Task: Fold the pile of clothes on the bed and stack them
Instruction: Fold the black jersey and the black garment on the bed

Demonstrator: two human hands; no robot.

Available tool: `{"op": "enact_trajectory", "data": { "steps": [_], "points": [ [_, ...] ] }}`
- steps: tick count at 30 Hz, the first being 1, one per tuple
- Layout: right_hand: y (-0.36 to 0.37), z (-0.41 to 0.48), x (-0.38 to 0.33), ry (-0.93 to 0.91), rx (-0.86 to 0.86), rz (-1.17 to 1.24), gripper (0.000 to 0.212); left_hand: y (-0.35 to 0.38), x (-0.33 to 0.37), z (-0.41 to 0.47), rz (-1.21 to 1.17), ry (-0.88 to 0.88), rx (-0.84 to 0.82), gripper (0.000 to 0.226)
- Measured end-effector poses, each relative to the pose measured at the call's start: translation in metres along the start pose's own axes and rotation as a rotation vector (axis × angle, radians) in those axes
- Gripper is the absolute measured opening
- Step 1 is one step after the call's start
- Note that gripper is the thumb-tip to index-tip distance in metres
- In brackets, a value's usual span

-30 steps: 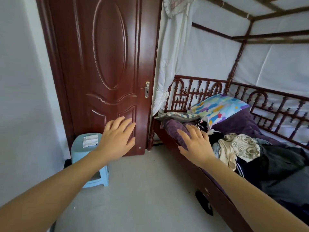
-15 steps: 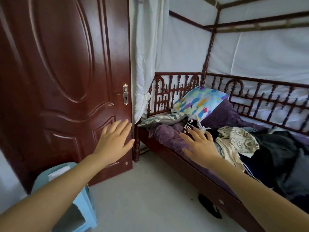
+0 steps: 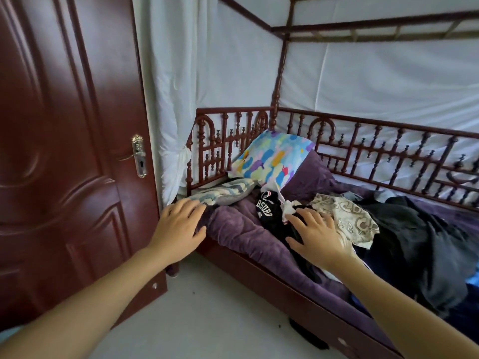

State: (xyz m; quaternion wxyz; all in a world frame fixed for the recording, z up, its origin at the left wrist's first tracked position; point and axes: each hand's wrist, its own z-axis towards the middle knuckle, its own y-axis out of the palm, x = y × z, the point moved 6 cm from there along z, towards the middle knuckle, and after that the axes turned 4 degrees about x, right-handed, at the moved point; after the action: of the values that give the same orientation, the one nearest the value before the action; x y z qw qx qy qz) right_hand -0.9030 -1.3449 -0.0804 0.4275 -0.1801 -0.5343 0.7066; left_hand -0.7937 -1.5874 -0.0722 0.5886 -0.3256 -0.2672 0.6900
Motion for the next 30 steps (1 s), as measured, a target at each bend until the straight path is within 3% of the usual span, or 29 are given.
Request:
{"op": "enact_trajectory", "data": {
  "steps": [8, 17, 19, 21, 25, 30],
  "points": [
    [0.064, 0.096, -0.021, -0.043, -0.098, 0.041, 0.049, 0.089, -0.067, 0.051, -0.032, -0.049, -0.115, 0.052],
    [0.128, 0.184, 0.041, 0.229, -0.19, 0.016, 0.056, 0.222, -0.09, 0.177, -0.222, 0.085, -0.133, 0.045],
    [0.132, 0.201, 0.049, 0.284, -0.124, 0.038, 0.052, 0.247, -0.094, 0.21, -0.232, 0.115, -0.149, 0.049],
    [0.139, 0.215, 0.06, 0.338, -0.101, 0.038, 0.051, 0.269, -0.091, 0.242, -0.25, 0.134, -0.167, 0.049],
    [0.181, 0.213, 0.092, 0.444, -0.361, 0.024, 0.058, 0.324, -0.064, 0.275, -0.372, 0.199, -0.237, 0.051],
    [0.216, 0.231, 0.149, 0.554, -0.358, 0.06, 0.058, 0.38, -0.024, 0.306, -0.419, 0.244, -0.287, 0.049]
  ]
}}
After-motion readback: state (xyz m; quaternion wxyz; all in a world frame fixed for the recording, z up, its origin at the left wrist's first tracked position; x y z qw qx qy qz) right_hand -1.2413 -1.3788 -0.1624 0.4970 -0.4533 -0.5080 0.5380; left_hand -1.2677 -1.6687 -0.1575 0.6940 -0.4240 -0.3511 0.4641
